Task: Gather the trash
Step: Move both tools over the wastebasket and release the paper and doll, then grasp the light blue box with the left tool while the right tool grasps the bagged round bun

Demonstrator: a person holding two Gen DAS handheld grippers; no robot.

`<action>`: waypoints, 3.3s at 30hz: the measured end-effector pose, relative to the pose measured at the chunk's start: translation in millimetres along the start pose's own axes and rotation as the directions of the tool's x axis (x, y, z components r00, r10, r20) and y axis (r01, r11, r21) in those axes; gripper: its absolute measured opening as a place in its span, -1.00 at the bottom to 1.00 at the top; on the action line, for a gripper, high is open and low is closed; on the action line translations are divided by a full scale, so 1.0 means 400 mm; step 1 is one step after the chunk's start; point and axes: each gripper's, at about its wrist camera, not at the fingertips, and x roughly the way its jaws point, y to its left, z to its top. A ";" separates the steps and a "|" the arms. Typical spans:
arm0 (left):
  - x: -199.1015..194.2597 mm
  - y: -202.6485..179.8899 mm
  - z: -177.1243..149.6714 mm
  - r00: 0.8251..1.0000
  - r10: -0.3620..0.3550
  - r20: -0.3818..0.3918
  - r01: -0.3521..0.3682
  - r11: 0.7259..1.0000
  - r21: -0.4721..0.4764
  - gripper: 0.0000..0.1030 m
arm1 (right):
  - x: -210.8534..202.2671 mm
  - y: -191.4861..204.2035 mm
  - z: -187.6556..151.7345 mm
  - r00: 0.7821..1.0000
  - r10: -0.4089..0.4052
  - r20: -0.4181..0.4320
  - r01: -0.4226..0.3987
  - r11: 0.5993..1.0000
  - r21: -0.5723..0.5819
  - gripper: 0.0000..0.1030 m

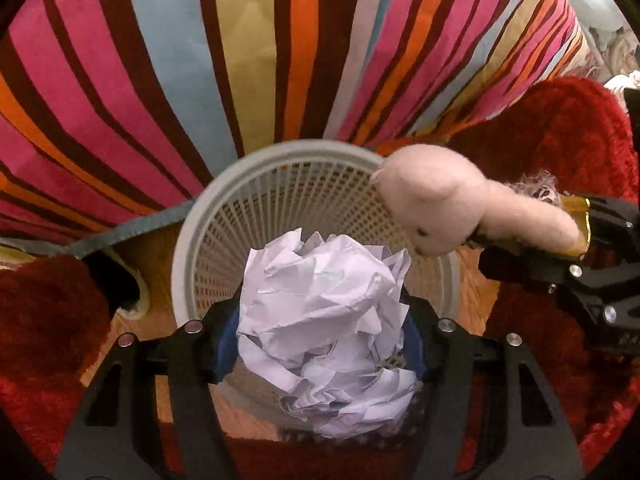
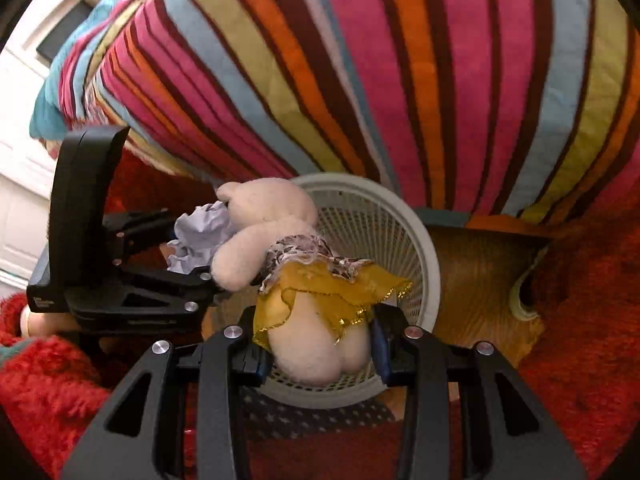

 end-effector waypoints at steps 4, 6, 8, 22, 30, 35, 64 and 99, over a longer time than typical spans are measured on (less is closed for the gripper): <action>0.019 0.004 -0.001 0.999 0.019 -0.036 -0.019 1.000 -0.005 0.36 | 0.014 0.004 0.010 1.000 -0.006 -0.024 0.005 1.000 -0.018 -0.29; 0.023 0.006 -0.001 0.999 0.028 -0.046 -0.029 1.000 -0.011 0.58 | 0.019 0.009 0.012 0.999 -0.006 -0.032 0.005 1.000 -0.026 -0.28; 0.024 0.004 -0.003 0.998 0.036 -0.046 -0.036 0.999 -0.012 0.65 | 0.029 0.019 -0.011 0.999 -0.008 -0.033 0.007 0.999 -0.033 -0.16; 0.031 0.019 -0.019 0.998 0.048 -0.042 -0.049 0.999 -0.019 0.78 | 0.027 0.003 -0.018 0.999 -0.038 -0.002 0.038 0.999 0.008 0.35; -0.044 0.037 -0.022 0.996 0.038 0.083 -0.033 0.998 -0.062 0.78 | -0.011 -0.013 -0.028 0.997 -0.005 0.074 0.003 1.000 0.026 0.35; -0.244 0.047 0.004 0.952 0.073 0.297 -0.051 0.995 -0.082 0.78 | -0.179 -0.033 0.002 0.955 0.066 0.289 -0.065 0.998 -0.012 0.35; -0.477 0.294 0.900 0.832 0.336 0.442 -0.177 0.915 -0.363 0.78 | -0.250 -0.062 0.632 0.875 -0.102 0.473 0.252 0.930 -0.268 0.35; -0.615 0.148 0.364 0.772 0.007 0.636 0.019 0.999 -0.034 -0.03 | -0.393 -0.042 0.329 0.828 0.105 0.551 0.050 0.965 -0.258 0.09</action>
